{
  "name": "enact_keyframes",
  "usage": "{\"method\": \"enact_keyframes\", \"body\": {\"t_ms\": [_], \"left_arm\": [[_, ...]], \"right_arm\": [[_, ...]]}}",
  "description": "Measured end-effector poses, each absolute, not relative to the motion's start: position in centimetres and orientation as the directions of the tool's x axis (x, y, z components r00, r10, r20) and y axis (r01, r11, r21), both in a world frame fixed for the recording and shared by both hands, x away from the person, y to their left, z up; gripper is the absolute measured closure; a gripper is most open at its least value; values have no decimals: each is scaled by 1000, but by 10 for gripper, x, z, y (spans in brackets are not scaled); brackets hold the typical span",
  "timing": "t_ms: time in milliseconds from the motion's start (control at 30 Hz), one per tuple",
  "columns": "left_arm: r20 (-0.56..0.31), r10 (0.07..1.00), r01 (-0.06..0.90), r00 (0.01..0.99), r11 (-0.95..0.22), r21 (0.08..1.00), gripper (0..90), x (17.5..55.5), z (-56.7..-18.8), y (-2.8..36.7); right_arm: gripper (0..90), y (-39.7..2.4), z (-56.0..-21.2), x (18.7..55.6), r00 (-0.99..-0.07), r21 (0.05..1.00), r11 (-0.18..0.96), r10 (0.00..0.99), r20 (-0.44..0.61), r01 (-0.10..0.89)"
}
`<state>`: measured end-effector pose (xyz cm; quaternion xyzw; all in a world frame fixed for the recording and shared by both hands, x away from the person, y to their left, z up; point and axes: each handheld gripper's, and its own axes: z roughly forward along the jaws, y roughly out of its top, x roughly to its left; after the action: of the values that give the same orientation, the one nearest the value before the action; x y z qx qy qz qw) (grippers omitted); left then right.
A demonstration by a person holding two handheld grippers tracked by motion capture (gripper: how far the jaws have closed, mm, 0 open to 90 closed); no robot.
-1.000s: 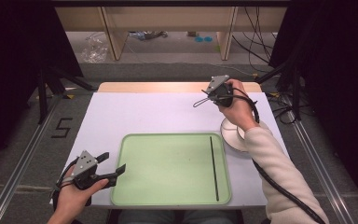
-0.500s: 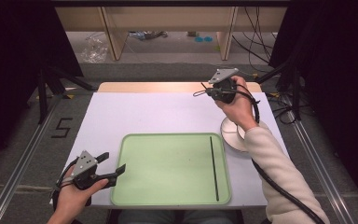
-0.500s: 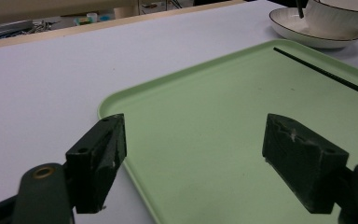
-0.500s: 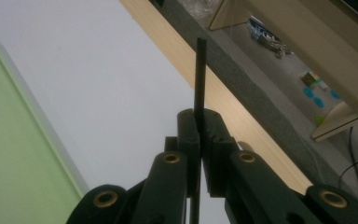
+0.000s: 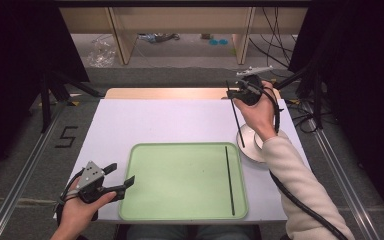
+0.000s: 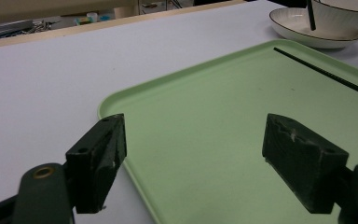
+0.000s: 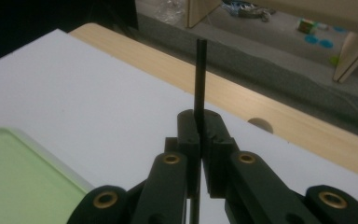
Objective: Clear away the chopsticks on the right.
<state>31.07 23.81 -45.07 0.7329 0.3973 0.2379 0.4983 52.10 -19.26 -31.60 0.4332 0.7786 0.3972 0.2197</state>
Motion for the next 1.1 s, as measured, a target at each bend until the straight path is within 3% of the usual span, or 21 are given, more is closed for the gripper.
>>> {"method": "enact_keyframes", "body": {"t_ms": [200, 367, 733, 1100], "left_arm": [[-48, 819, 346, 571, -187, 920, 217, 311, -451, 238], [-48, 820, 346, 571, -187, 919, 217, 311, -451, 238], [-49, 821, 348, 569, -186, 919, 217, 311, -451, 238], [-35, 815, 338, 579, -201, 919, 217, 312, -451, 238]], "right_arm": [[883, -195, -316, 518, -413, 765, 185, 903, 115, 616], [882, -196, -325, 518, -364, 690, 172, 921, 142, 703], [882, -188, -345, 505, -180, 426, 52, 947, 266, 903], [881, -188, -380, 498, -174, 293, 98, 953, 247, 951]]}}
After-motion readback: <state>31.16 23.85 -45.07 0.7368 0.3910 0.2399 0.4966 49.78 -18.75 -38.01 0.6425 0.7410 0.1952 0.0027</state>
